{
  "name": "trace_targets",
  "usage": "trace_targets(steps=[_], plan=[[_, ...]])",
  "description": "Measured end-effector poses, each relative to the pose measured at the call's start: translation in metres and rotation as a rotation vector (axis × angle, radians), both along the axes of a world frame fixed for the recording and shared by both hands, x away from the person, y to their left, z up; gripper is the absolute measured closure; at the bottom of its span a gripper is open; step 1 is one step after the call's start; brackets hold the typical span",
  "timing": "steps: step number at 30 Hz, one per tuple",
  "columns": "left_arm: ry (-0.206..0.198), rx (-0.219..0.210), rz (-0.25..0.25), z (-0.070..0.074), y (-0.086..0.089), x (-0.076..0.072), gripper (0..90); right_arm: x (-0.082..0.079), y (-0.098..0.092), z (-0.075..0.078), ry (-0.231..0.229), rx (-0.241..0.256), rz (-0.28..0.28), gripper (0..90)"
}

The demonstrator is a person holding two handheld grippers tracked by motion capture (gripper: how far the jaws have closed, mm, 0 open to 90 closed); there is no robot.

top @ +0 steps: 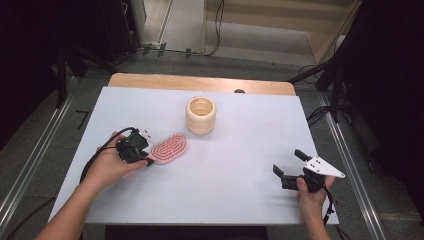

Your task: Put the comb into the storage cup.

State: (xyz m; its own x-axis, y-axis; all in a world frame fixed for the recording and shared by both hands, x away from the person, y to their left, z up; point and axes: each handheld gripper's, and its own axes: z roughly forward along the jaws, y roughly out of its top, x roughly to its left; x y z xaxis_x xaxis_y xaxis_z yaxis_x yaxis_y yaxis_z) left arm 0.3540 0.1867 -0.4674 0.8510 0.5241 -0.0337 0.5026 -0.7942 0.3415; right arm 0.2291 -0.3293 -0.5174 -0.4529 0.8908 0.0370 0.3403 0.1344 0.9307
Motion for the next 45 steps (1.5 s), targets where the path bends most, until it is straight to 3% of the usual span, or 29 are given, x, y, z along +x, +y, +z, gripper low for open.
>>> trace_targets(steps=[1,10,19,31,40,45], plan=[[0.000,0.000,0.000,0.000,0.000,0.000,70.0,0.000,0.000,0.000,0.000,-0.001,-0.001,0.0],[-0.021,-0.143,0.015,0.008,0.006,-0.001,70.1,0.001,0.001,0.000,0.003,-0.010,-0.002,0.0],[-0.081,-0.269,0.032,0.018,0.010,0.000,70.0,0.001,0.001,-0.001,0.007,-0.013,-0.001,0.0],[-0.151,-0.360,0.060,0.026,0.009,-0.001,70.0,0.002,0.002,-0.001,0.012,-0.026,-0.002,0.0],[-0.149,-0.421,0.073,0.026,0.007,0.003,70.1,0.002,0.003,-0.001,0.015,-0.029,-0.001,0.0],[-0.169,-0.438,0.079,0.027,0.004,0.004,70.0,0.003,0.003,-0.002,0.015,-0.032,0.001,0.0]])
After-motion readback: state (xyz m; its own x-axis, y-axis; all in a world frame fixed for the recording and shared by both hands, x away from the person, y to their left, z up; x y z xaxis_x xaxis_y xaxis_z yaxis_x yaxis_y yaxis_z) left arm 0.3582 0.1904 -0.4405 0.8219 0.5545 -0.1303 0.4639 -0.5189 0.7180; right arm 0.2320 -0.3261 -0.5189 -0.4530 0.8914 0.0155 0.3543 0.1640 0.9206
